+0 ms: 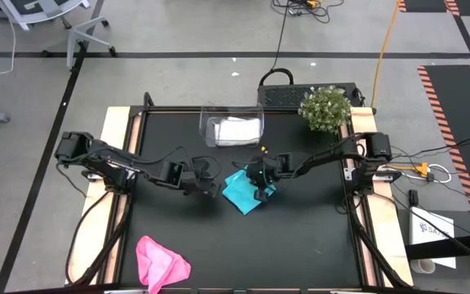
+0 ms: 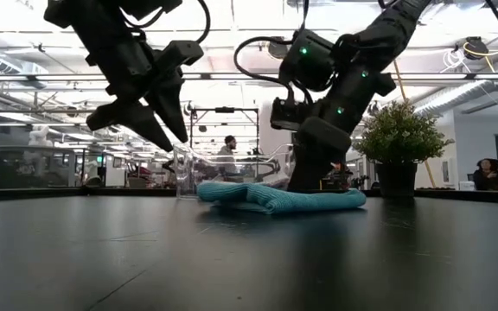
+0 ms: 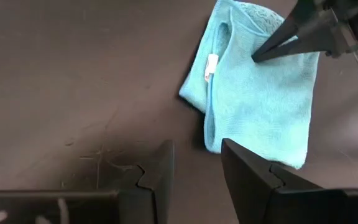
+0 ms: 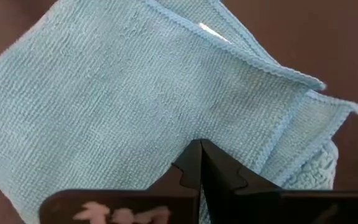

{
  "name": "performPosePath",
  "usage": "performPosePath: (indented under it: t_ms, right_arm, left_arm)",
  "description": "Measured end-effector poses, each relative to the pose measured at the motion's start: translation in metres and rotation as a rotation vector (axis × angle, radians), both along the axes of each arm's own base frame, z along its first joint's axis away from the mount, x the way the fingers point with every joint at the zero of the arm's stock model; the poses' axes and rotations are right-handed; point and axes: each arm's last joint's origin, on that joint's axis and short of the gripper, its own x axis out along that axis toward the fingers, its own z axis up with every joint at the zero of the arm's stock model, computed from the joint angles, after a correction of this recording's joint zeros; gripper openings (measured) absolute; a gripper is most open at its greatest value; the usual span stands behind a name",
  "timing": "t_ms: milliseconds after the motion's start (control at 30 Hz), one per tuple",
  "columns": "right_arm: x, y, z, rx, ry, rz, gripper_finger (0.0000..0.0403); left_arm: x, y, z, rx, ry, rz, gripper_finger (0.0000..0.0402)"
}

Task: Fold microfiber towels
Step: Fold the blue microfiber towel

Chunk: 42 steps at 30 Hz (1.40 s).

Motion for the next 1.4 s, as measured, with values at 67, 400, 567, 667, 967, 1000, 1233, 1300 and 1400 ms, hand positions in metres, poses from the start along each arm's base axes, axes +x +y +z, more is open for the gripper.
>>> performPosePath:
  t_ms: [67,400,567,667,967,1000,1233,1300,1400]
  right_arm:
    - [-0.002,0.000,-0.002,0.011,0.027,-0.019,0.0000]
    - [0.010,0.014,0.002,0.002,-0.174,-0.279,0.0000]
    - [0.016,0.017,0.008,0.008,-0.271,-0.339,0.0000]
    - [0.011,0.017,0.017,0.018,-0.258,-0.343,0.0000]
    - [-0.029,0.043,0.030,0.082,0.064,-0.243,0.0000]
    - [-0.028,0.045,0.029,0.066,0.065,-0.239,0.0000]
    - [-0.019,0.047,0.011,0.035,0.064,-0.219,0.0000]
    - [-0.018,0.049,0.005,0.050,0.080,-0.210,0.0000]
    - [-0.014,0.056,0.001,0.111,0.068,-0.212,0.0000]
  left_arm:
    - [0.000,-0.001,0.000,0.001,-0.003,-0.004,0.0136]
    - [0.000,-0.001,0.000,0.026,0.004,-0.041,0.0136]
    - [0.001,-0.001,0.000,0.038,0.010,-0.074,0.0136]
    - [0.001,-0.001,0.000,0.030,0.013,-0.085,0.0136]
    - [0.001,-0.001,0.001,0.053,0.019,-0.120,0.0136]
    - [0.001,-0.001,0.001,0.054,0.018,-0.120,0.0136]
    - [0.001,0.000,0.001,0.059,0.019,-0.125,0.0136]
    - [0.001,0.000,0.001,0.058,0.020,-0.126,0.0136]
    - [0.001,0.000,0.001,0.053,0.020,-0.129,0.0136]
